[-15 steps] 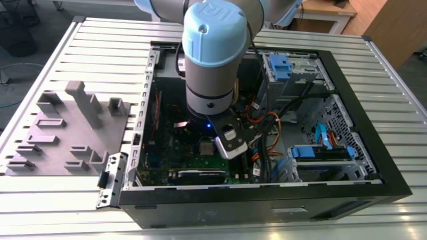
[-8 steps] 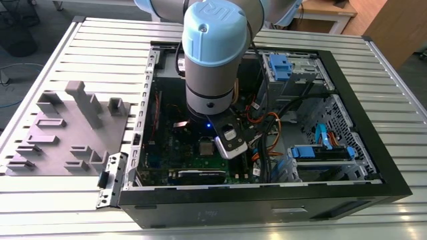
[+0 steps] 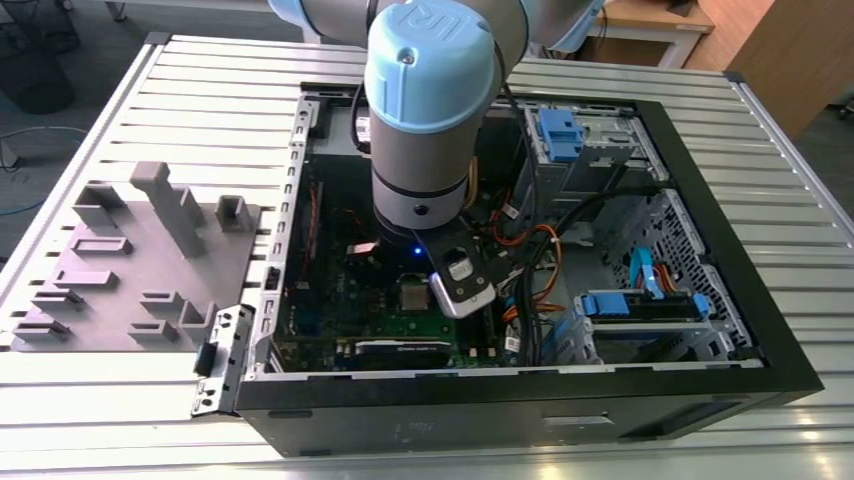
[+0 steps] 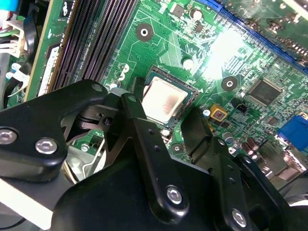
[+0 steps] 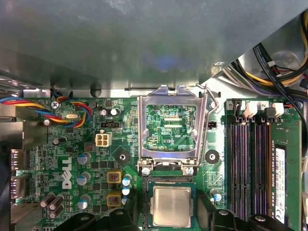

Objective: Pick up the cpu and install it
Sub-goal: 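Place the cpu into insertion slot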

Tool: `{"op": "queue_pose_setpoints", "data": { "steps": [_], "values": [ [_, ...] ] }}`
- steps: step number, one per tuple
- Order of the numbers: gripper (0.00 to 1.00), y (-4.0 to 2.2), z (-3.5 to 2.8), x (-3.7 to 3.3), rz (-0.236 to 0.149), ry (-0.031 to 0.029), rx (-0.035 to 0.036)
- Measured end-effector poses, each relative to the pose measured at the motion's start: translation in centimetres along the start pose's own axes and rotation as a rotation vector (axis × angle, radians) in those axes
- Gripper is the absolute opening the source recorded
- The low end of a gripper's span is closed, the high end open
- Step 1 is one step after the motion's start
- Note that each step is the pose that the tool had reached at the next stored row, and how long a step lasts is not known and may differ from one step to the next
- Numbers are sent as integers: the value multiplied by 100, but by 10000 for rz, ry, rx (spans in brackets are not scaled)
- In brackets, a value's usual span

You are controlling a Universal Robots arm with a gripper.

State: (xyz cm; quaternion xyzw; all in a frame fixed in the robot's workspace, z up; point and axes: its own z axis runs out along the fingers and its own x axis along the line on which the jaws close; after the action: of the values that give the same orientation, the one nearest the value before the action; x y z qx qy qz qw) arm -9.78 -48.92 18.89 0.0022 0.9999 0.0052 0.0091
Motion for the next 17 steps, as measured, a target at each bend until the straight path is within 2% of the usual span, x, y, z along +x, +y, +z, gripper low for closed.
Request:
{"op": "queue_pose_setpoints", "data": {
  "steps": [1,17],
  "values": [
    [58,0,0,0,0,0,1],
    [56,0,-3,0,1,-4,1]
  ]
}}
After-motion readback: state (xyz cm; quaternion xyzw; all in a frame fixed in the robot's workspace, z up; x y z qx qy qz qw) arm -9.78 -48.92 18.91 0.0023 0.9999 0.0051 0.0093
